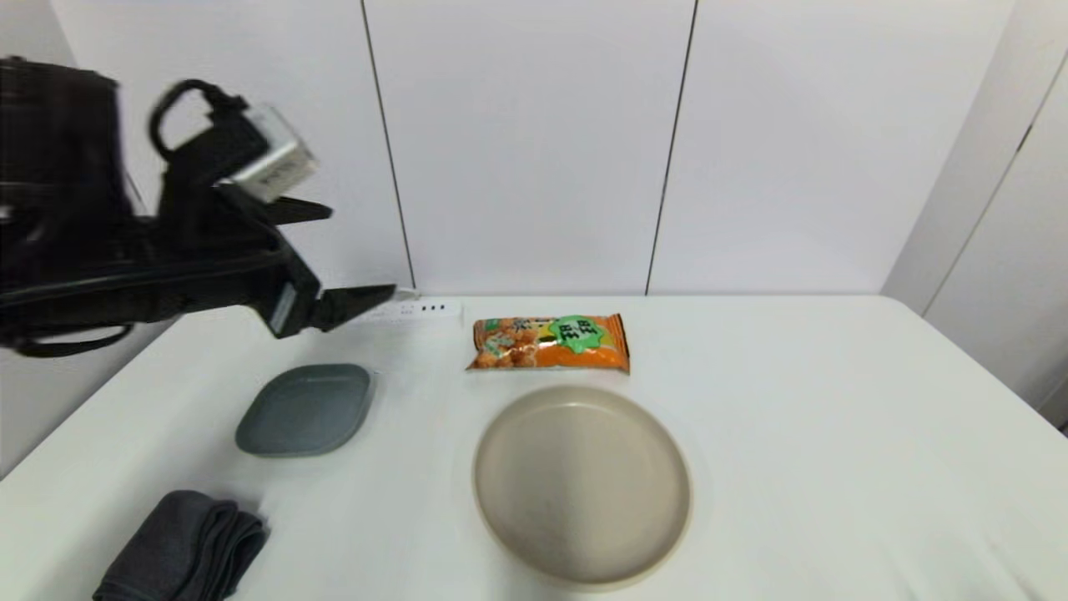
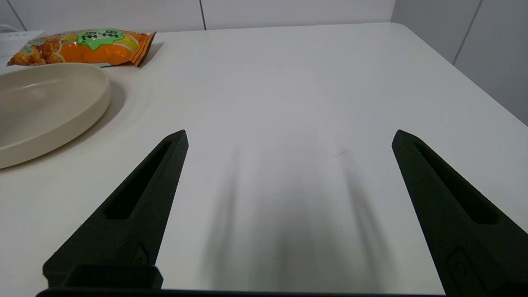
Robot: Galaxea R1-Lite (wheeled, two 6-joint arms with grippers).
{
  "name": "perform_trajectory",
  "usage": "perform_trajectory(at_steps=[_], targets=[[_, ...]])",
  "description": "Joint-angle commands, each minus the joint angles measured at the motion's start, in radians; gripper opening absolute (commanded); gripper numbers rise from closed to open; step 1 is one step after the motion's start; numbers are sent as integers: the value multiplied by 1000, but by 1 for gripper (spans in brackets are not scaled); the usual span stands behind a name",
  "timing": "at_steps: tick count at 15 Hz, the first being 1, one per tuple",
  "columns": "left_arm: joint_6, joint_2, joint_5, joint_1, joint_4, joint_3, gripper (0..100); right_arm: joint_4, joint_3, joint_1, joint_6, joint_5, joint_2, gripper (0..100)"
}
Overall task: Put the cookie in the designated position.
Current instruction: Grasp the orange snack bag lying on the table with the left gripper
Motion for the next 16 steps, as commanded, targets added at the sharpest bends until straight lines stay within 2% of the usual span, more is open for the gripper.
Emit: perform_trajectory(at_steps=[1, 7, 12, 16], targets=[[89, 344, -8, -140, 0, -151, 100, -1, 2, 0, 0, -1, 0, 100], [99, 617, -6, -172, 0, -367, 100, -1, 2, 0, 0, 1, 0, 100], [96, 715, -5, -170, 70, -487, 100, -1, 2, 0, 0, -1, 0, 100], [93, 773, -5, -160, 76, -539, 100, -1, 2, 0, 0, 1, 0, 100]])
